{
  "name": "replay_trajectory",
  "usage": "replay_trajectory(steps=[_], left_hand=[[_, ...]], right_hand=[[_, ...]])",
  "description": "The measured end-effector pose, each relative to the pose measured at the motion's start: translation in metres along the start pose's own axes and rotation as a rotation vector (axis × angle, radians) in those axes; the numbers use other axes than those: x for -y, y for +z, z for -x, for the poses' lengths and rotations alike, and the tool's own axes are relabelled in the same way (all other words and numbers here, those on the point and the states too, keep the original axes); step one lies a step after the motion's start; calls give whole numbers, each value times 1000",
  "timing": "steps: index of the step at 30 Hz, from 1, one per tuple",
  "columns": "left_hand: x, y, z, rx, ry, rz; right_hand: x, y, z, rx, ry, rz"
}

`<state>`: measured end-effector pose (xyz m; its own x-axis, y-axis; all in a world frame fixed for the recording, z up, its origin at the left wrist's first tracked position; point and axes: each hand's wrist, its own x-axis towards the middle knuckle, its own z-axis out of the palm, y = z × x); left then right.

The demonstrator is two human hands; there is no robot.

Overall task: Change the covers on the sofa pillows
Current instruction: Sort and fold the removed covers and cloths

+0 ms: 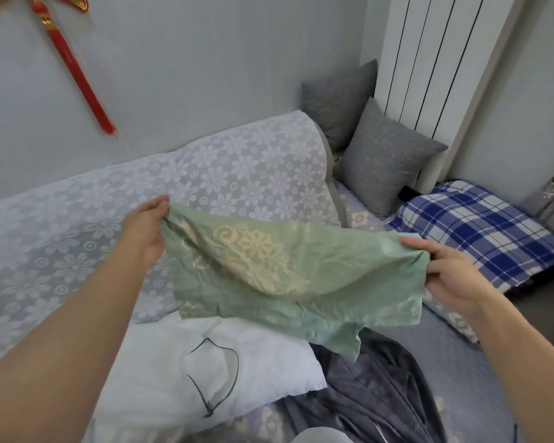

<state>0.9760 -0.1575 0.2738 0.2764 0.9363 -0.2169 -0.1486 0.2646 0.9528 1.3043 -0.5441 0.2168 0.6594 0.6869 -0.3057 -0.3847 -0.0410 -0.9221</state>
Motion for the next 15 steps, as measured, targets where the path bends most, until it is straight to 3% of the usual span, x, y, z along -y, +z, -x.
replay_trajectory(steps=[2, 5, 10, 15], left_hand=[[5, -12, 2, 35, 18, -65], [44, -47, 9, 60, -117, -270], [177, -118, 55, -61, -606, -560], [267, -159, 123, -147, -792, -981]], right_hand=[[-9, -10, 7, 24, -21, -181], [-37, -32, 25, 80, 33, -353], [-180, -65, 35, -76, 465, -116], [-308, -89, 81, -166, 792, 400]])
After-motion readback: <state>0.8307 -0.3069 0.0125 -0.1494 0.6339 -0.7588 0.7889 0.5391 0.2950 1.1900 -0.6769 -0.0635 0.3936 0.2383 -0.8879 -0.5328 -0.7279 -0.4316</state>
